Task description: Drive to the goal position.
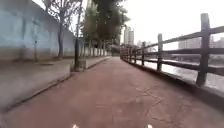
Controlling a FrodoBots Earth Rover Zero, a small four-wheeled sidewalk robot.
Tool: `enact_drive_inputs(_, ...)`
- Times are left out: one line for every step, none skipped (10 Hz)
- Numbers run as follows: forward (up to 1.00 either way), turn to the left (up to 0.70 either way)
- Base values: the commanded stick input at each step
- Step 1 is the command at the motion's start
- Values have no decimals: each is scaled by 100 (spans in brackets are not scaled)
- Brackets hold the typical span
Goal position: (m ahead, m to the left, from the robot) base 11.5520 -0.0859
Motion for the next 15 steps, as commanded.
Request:
enact_drive_inputs(100,0)
enact_drive_inputs(100,-40)
enact_drive_inputs(100,-40)
enact_drive_inputs(100,-40)
enact_drive_inputs(100,-40)
enact_drive_inputs(100,-40)
enact_drive_inputs(100,-11)
enact_drive_inputs(100,0)
enact_drive_inputs(100,0)
enact_drive_inputs(100,0)
enact_drive_inputs(100,0)
enact_drive_inputs(100,0)
enact_drive_inputs(100,0)
enact_drive_inputs(100,0)
enact_drive_inputs(100,0)
